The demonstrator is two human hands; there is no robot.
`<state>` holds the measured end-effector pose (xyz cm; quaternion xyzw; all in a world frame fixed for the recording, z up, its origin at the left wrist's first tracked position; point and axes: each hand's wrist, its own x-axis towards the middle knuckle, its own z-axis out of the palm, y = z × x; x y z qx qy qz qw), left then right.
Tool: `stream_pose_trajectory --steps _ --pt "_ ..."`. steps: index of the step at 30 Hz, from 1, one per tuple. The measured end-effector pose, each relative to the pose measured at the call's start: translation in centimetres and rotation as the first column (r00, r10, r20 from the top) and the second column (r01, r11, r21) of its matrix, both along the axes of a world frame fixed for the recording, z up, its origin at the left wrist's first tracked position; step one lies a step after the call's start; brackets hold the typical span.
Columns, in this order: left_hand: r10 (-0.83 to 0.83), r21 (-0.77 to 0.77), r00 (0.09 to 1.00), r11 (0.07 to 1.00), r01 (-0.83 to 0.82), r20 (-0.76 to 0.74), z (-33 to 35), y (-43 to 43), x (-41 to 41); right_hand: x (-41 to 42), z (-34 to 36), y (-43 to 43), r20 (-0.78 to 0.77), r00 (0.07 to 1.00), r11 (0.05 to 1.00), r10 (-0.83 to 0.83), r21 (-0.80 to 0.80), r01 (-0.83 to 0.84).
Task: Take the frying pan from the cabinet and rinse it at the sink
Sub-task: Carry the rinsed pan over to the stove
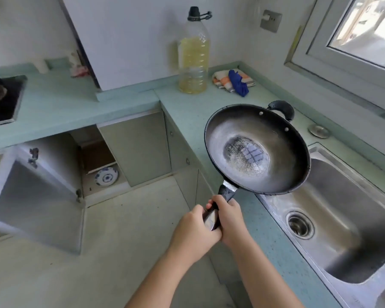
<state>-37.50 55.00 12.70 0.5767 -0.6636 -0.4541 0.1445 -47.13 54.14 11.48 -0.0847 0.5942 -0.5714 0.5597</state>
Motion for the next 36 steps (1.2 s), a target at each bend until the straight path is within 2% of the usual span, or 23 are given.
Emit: stream_pose_trajectory --steps 7,17,23,29,36 --pt "0.163 -0.002 0.987 0.987 -0.163 -0.011 0.3 0.2 9.2 9.3 0.6 -1.4 -0.1 0.973 0.978 0.21 0.021 -0.208" --pt "0.429 0.01 0.899 0.903 -0.43 -0.082 0.6 1.0 21.5 23.1 1.1 -2.8 -0.193 0.861 0.876 0.47 -0.016 -0.481" --pt "0.573 0.038 0.814 0.819 -0.572 -0.093 0.6 1.9 28.2 30.6 0.7 -3.3 -0.209 0.776 0.792 0.595 -0.015 -0.611" --pt "0.697 0.084 0.706 0.717 -0.692 -0.128 0.8 1.5 33.2 36.7 0.8 -4.9 -0.262 0.643 0.666 0.72 -0.002 -0.746" --pt "0.791 0.095 0.591 0.608 -0.788 -0.16 1.0 -3.1 39.0 43.6 1.3 -10.3 -0.317 0.514 0.533 0.797 -0.029 -0.845"
